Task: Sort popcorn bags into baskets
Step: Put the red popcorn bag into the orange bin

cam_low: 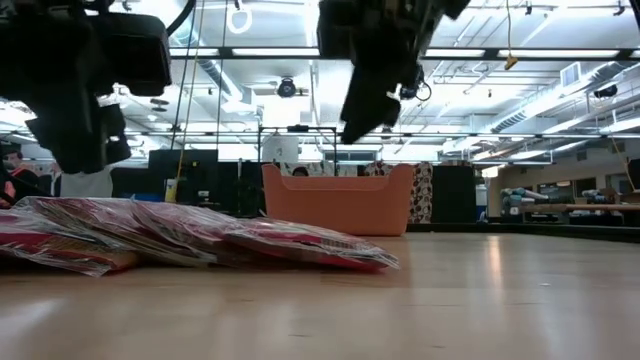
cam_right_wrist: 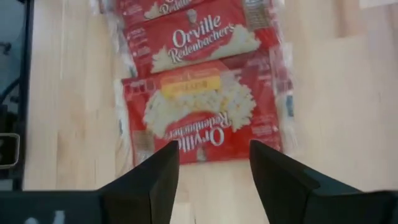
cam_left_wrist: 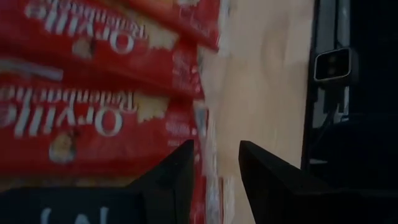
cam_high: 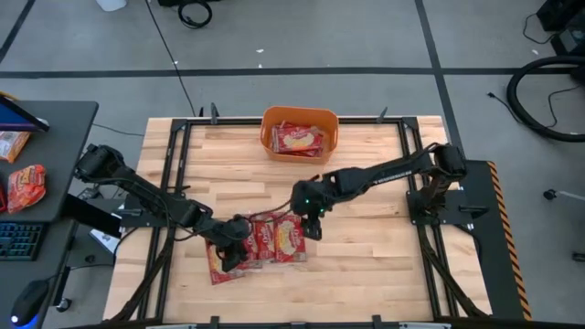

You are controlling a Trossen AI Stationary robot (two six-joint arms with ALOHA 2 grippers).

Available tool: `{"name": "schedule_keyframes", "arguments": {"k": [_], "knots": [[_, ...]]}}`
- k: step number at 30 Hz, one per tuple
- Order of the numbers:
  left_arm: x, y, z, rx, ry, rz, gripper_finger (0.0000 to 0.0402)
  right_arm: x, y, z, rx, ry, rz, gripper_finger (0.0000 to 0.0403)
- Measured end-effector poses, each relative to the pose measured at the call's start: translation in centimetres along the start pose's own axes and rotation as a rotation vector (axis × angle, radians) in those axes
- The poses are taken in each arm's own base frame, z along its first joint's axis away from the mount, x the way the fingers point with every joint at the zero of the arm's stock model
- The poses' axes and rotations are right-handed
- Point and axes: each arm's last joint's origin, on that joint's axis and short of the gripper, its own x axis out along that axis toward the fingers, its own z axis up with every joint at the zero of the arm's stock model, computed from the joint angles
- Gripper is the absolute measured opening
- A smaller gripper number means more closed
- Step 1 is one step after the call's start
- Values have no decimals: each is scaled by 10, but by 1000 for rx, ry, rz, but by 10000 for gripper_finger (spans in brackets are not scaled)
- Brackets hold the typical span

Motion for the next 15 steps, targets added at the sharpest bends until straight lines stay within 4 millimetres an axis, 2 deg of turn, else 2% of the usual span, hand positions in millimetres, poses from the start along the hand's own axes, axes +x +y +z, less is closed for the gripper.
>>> {"name": "schedule_keyframes", "arguments": {"k": [4, 8, 15], "knots": [[-2, 0, -3, -41, 46, -7, 131, 16, 6, -18, -32, 8, -14, 214], [-12, -4, -3, -51, 12, -15, 131, 25, 7, -30, -53, 23, -32, 225], [-21, -5, -2, -79, -32, -2, 130, 42, -7, -53, 50, 25, -19, 233]]}}
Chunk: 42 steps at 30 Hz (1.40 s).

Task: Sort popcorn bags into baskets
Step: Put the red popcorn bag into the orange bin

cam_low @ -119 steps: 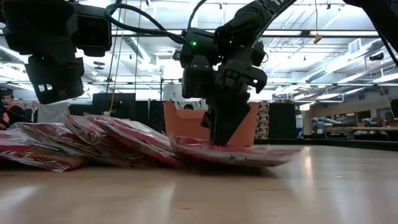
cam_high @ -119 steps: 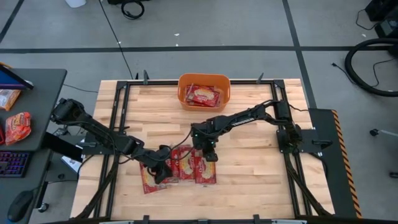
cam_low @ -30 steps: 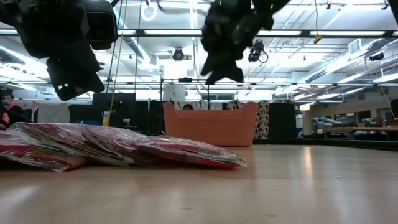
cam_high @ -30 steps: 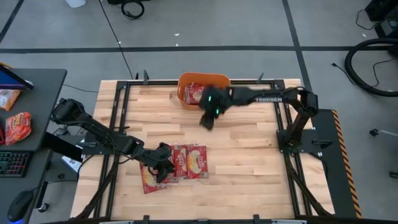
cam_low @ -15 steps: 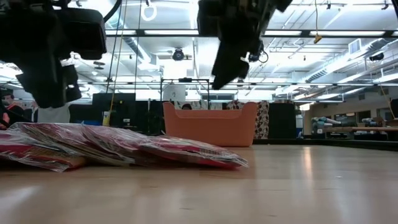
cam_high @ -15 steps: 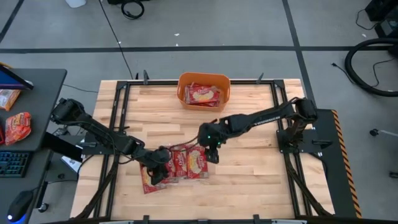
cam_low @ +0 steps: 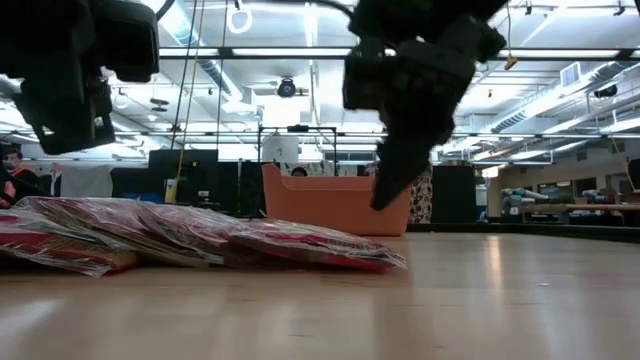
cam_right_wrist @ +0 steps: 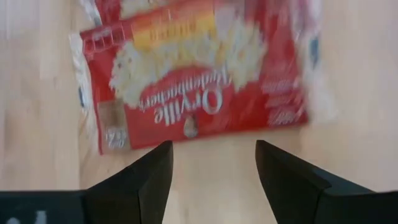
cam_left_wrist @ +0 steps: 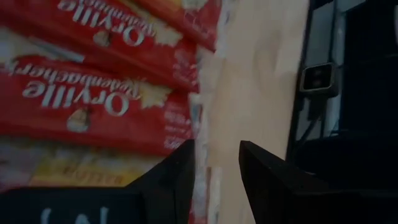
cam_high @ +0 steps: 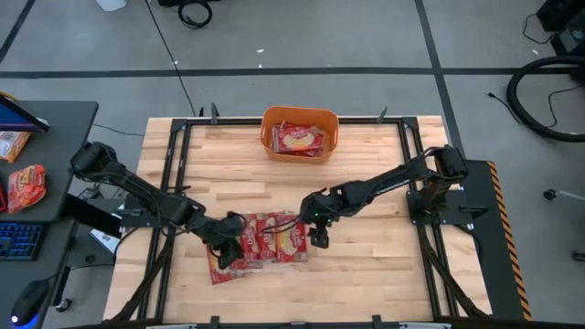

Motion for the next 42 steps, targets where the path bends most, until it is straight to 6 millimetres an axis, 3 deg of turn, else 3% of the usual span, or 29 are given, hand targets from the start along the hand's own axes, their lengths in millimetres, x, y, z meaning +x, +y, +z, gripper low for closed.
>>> {"name": "schedule_keyframes", "arguments": {"k": [12, 21, 32, 38, 42], "knots": [[24, 11, -4, 14, -86, 174, 130, 17, -11, -22, 171, -24, 56, 229], [45, 17, -6, -12, -86, 200, 130, 46, -12, -14, 219, -18, 157, 230], [46, 18, -6, -45, -97, 208, 130, 41, -7, 14, 176, -256, 303, 222], [47, 14, -4, -60, -120, 167, 130, 43, -11, 9, 196, -214, 255, 211], [47, 14, -4, -61, -98, 158, 130, 38, -10, 7, 227, -117, 327, 204]]}}
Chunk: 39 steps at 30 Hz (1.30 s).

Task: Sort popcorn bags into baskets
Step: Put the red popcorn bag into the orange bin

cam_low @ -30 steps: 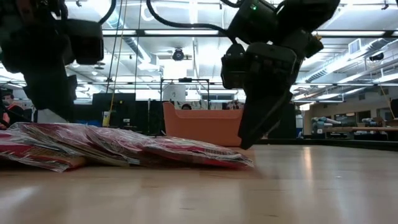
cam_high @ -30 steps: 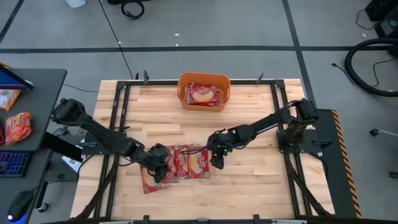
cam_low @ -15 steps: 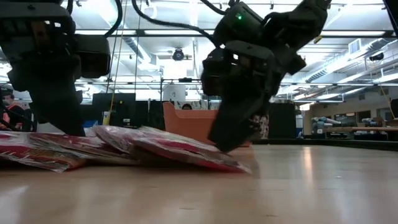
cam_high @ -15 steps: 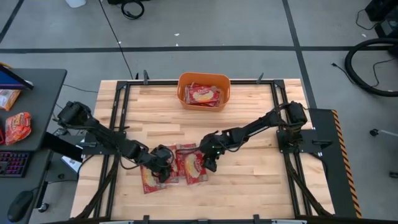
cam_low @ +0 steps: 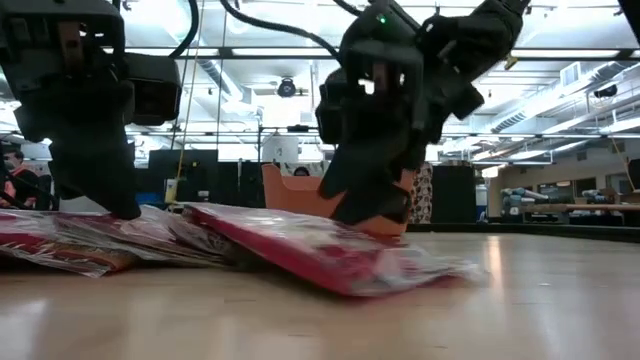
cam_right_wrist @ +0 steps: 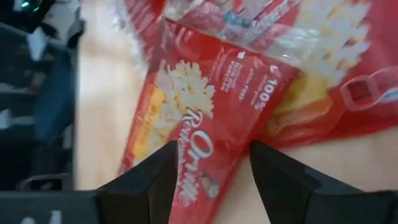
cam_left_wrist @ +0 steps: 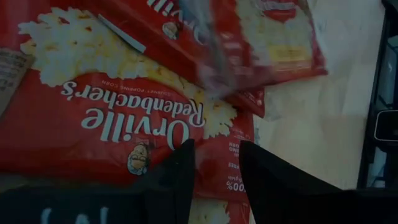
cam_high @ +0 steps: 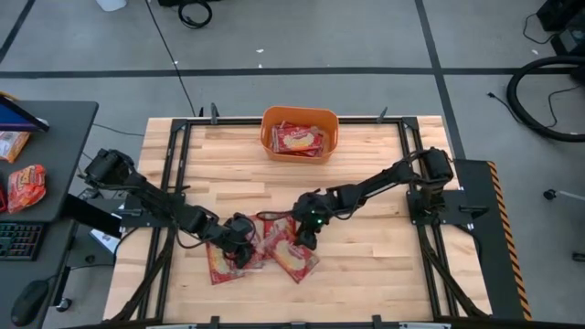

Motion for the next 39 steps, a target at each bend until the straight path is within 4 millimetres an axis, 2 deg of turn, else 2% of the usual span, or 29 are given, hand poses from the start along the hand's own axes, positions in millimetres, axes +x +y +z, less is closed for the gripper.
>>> {"name": "schedule_keyframes", "arguments": {"k": [2, 8, 13, 19, 22, 27, 34, 39], "knots": [[0, 0, 0, -6, 6, -5, 130, -4, 10, 0, 1, 31, -14, 200], [0, -1, -1, -4, 12, -11, 130, 0, 32, -16, 7, 82, -137, 196], [0, -4, -1, -6, 56, -65, 130, -2, 34, -25, 143, 176, -134, 200], [-4, -24, -1, 93, 18, -220, 130, -7, 35, -25, 243, 200, -119, 214], [-6, -32, 0, 119, -11, -233, 130, -9, 34, -27, 327, 236, -128, 229], [-8, -35, -3, 127, -34, -226, 130, -9, 36, -35, 386, 271, -176, 273], [-9, -37, -7, 162, -68, -211, 130, -1, 38, -48, 402, 192, -231, 338], [-7, -39, -6, 155, -87, -231, 130, 4, 39, -58, 427, 100, -205, 352]]}}
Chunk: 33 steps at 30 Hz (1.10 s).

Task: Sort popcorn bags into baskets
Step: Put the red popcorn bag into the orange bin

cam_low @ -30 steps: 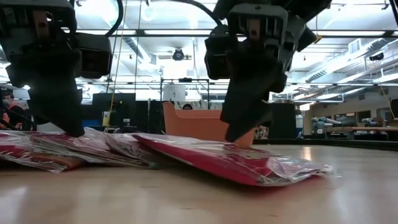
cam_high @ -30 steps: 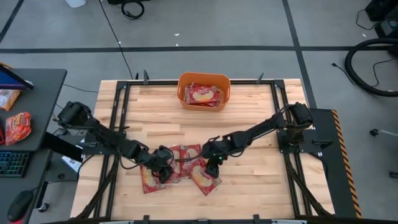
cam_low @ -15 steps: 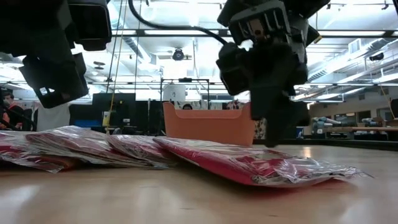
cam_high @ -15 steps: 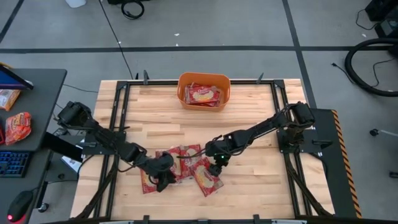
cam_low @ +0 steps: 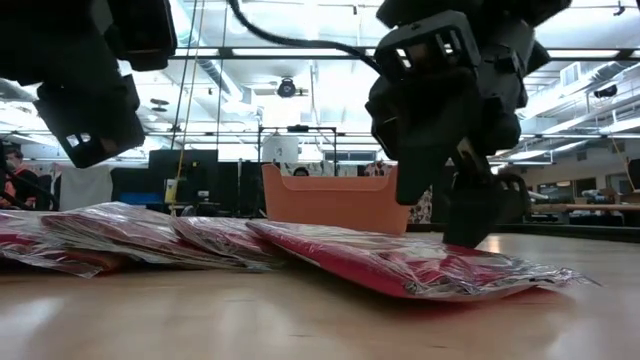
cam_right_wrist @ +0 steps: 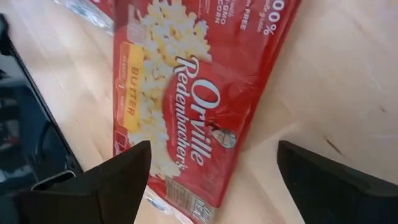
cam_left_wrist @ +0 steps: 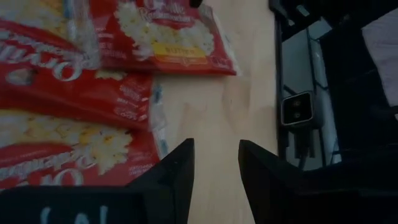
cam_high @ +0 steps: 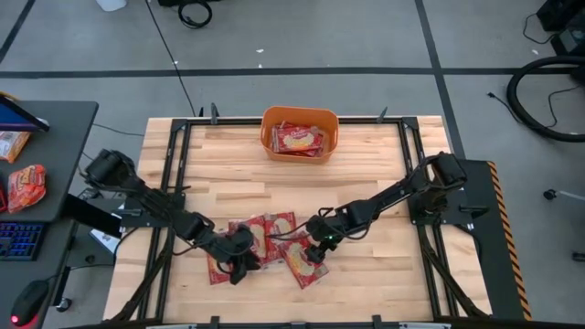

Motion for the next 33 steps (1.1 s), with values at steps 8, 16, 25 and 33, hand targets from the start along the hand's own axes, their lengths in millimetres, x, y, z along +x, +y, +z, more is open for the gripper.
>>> {"name": "schedule_keyframes", "arguments": {"k": [8, 16, 25, 33], "knots": [[18, -7, -13, 10, -20, -83, 130, 3, 1, 1, -1, -43, 64, 348], [55, -9, -15, 42, -46, -74, 130, 3, 10, 9, -15, -137, 152, 348], [94, -12, 1, 96, -6, 33, 130, 2, -1, 14, -7, -53, 103, 347], [98, 0, 12, 144, 19, 115, 130, 2, -1, 10, -53, -2, 115, 347]]}}
